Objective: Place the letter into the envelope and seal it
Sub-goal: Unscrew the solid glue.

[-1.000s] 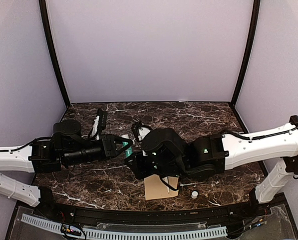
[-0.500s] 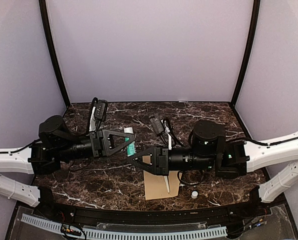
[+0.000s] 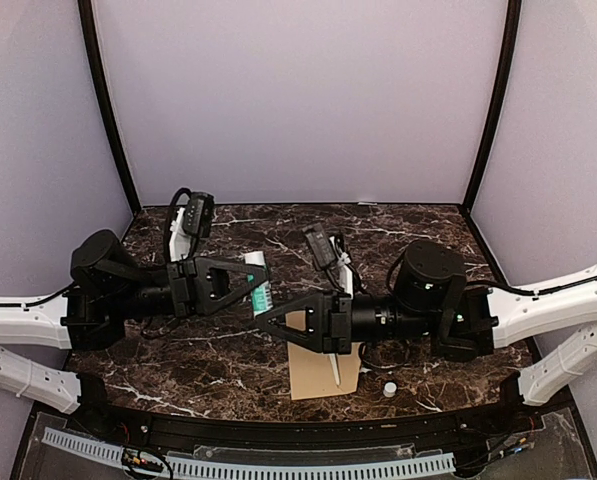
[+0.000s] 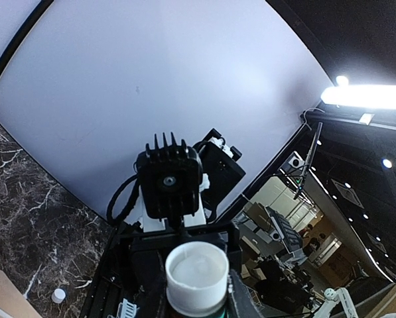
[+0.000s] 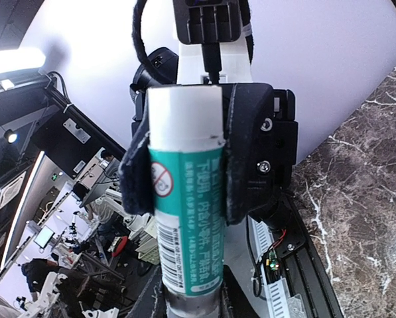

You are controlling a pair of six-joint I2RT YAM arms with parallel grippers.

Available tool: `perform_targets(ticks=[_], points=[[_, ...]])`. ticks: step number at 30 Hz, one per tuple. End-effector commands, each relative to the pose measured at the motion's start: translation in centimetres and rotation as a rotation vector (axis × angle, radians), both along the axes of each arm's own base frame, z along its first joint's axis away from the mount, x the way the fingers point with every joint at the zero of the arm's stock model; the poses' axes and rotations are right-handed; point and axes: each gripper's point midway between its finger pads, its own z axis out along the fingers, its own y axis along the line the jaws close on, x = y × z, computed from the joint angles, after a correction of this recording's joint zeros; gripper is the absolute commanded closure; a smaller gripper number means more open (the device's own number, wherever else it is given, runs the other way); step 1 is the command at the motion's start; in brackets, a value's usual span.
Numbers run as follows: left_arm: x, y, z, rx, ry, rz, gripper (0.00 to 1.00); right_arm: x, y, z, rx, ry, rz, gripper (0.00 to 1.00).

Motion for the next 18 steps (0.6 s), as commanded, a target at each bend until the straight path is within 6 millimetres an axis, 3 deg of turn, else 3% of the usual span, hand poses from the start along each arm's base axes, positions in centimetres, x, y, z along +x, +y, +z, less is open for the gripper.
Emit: perform_targets(ticks=[1,6,9,14,18], points=[[-0.3,1.7,1.4,-0.045,-0.066,0.047,1.00,2.8,-1.6,1.7,0.028,0.007,-0.137,0.70],[2.8,3.9,0.5,0.007,-0.004,0.266,1.00,4.4,-2.6,-0.3,-0.080,-0.003,-0.248,0.43],[4.3,4.8,-1.1,0.087,0.054,0.367,1.00,5.5,-3.0,-1.5,-0.163,-0.020,-0.314,0.36],[7.0,5.7,-4.1,0.238,0.171,0.525,1.00,6.8,-2.3,-3.1,-0.343,-0.069,-0.433,0.35],[8.1,5.6,-6.5,0.353,0.241,0.584,1.00,6.8,-1.0,-4.5,-0.494,-0.132,-0.499,0.43]])
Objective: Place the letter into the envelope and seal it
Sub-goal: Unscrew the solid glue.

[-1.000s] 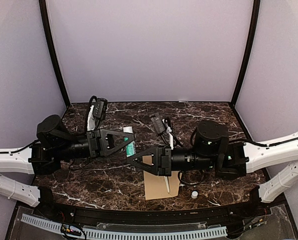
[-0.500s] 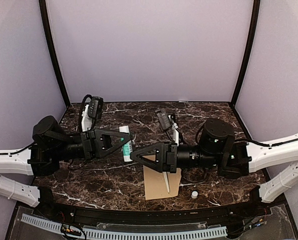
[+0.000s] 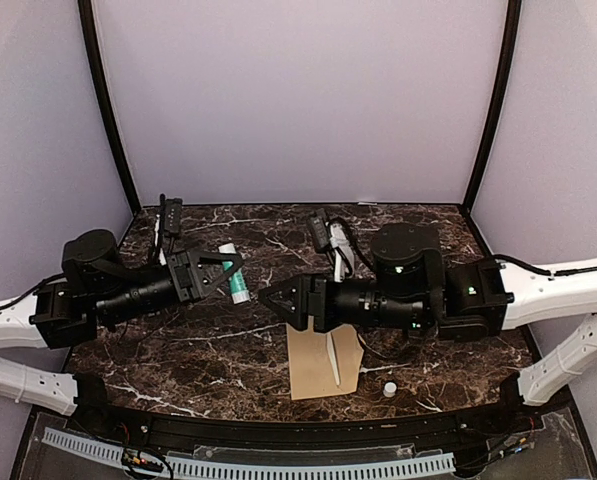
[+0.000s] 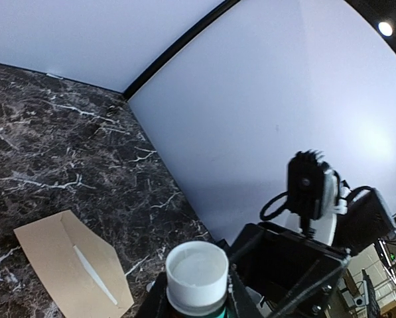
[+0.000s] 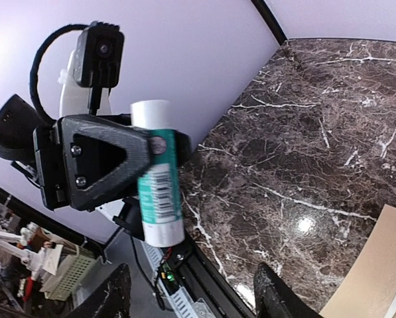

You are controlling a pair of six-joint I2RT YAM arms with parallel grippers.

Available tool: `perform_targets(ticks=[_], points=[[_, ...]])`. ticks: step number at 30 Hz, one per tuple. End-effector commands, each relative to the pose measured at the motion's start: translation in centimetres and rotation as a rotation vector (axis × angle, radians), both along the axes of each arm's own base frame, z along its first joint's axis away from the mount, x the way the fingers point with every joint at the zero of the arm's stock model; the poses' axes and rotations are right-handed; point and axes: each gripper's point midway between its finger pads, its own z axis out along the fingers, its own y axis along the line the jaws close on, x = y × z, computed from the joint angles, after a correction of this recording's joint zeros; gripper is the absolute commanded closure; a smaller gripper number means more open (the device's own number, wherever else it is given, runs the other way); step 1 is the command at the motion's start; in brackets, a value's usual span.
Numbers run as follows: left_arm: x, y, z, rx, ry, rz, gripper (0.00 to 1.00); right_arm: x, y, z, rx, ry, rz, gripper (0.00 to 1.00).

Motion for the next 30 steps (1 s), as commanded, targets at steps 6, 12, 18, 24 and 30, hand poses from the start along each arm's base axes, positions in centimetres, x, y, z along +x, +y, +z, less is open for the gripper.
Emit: perform_targets(ticks=[6,12,18,24,30], points=[[2.1,-0.1,-4.4,0.182,0.156,0.118,1.00,0.1,2.8,-3.4,-0.310,-0.098,-0.107,0.62],[2.0,-0.6,-4.8,0.182,0.170,0.105,1.00,-0.1,4.0,-4.3,-0.362,-0.107,-0.106,0.69],[1.9,-0.6,-5.2,0.187,0.178,0.100,1.00,0.1,4.4,-4.0,-0.369,-0.122,-0.114,0.69],[1.9,-0.9,-4.9,0.172,0.173,0.091,1.00,0.3,4.9,-4.4,-0.395,-0.132,-0.115,0.68],[1.9,-1.1,-4.7,0.164,0.170,0.085,1.00,0.5,5.2,-5.1,-0.429,-0.136,-0.123,0.66]])
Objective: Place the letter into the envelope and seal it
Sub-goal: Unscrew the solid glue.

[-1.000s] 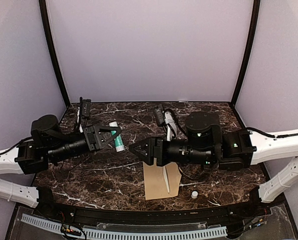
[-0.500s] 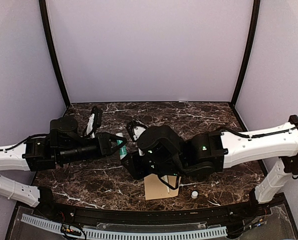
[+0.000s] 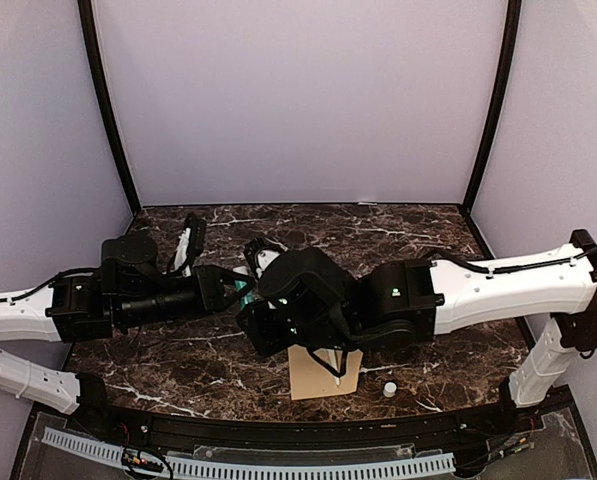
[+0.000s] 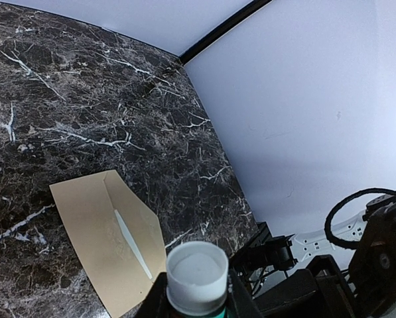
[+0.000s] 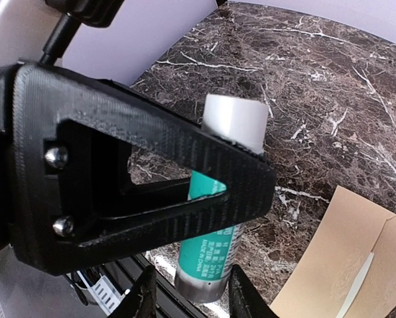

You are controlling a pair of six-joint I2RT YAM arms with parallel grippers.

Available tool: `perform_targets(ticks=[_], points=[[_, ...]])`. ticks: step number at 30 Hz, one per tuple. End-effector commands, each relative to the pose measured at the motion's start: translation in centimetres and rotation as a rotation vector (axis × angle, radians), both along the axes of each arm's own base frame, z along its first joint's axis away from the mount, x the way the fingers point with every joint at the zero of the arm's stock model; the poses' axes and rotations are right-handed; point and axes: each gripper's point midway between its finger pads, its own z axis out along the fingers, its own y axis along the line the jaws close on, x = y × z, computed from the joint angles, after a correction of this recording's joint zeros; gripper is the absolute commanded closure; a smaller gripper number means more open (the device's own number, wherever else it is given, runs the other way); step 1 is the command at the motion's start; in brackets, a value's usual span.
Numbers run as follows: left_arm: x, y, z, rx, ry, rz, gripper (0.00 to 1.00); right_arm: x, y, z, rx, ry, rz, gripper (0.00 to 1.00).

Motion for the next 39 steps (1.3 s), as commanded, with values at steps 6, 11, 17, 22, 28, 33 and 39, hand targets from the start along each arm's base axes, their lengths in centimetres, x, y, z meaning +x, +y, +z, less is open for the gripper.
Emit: perform_targets(ticks=[6,11,17,22,28,33,39], points=[[0.0,-0.6,1.6,-0.050,-0.019,-0.015,1.00,0.1,0.9,0.4,-0.011,-0.031,-0.001,0.72],[-0.1,-0.7,1.5,-0.049,-0.016,-0.022,1.00,0.1,1.0,0.4,-0.004,-0.030,-0.004,0.72],[-0.2,-0.8,1.7,-0.057,-0.019,-0.030,1.00,0.2,0.7,0.6,0.027,-0.028,-0.012,0.85],[-0.6,-0.8,2.1,-0.090,-0.031,-0.052,1.00,0.0,0.4,1.2,0.118,0.005,0.018,0.92],[-1.8,-1.4,3.4,-0.170,-0.079,-0.135,1.00,-0.7,-0.1,4.6,0.355,0.043,0.126,0.98],[-3.6,-2.3,5.0,-0.224,-0.137,-0.265,1.00,-1.4,-1.1,6.8,0.493,0.065,0.213,0.98],[-3.1,-1.4,6.2,-0.250,-0.170,-0.216,1.00,-0.9,-2.8,6.2,0.463,0.058,0.162,0.81]])
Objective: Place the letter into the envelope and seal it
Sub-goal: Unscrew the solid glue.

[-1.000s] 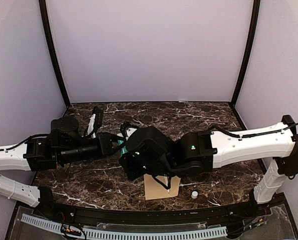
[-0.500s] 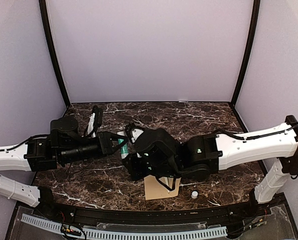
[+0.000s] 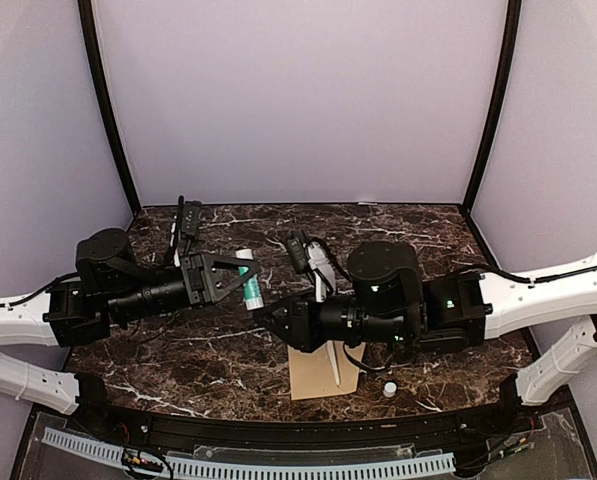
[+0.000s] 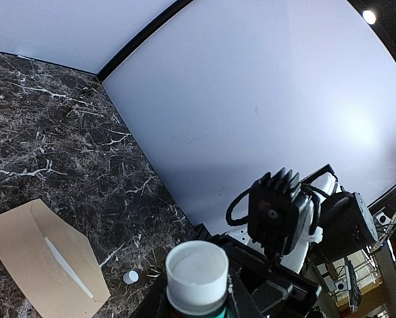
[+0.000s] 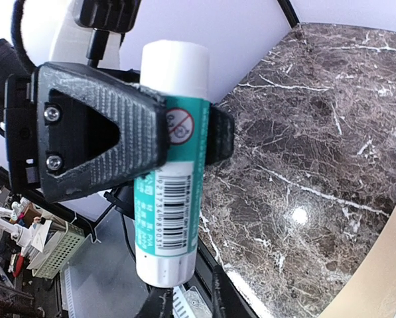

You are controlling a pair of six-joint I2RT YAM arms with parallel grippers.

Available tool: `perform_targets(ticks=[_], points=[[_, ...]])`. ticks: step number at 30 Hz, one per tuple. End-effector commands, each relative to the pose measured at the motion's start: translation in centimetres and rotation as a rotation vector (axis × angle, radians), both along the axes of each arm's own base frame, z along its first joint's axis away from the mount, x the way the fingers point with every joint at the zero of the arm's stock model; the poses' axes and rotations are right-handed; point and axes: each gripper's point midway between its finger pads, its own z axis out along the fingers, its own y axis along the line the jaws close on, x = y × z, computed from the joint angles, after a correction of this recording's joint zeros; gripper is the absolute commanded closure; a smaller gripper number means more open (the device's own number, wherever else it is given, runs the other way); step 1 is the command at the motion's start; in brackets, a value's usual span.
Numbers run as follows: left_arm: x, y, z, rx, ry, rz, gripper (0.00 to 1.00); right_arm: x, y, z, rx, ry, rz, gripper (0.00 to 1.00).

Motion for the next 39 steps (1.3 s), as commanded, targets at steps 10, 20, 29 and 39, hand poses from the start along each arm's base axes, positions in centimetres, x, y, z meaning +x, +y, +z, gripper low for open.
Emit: perform_targets(ticks=[10,20,29,39], points=[[1.7,2.3,-0.9,0.060,0.022,0.152,1.00,1.0,-0.7,4.1,0.073,-0.033,-0.063,0.53],[1.7,1.9,-1.3,0.070,0.038,0.141,1.00,1.9,1.6,1.6,-0.104,-0.035,-0.099,0.52],[1.6,1.6,-1.2,0.069,0.029,0.130,1.00,1.8,2.1,0.7,-0.135,-0.027,-0.096,0.57],[1.4,1.4,-0.9,0.059,0.022,0.110,1.00,1.4,2.5,1.0,-0.091,-0.013,-0.071,0.73]])
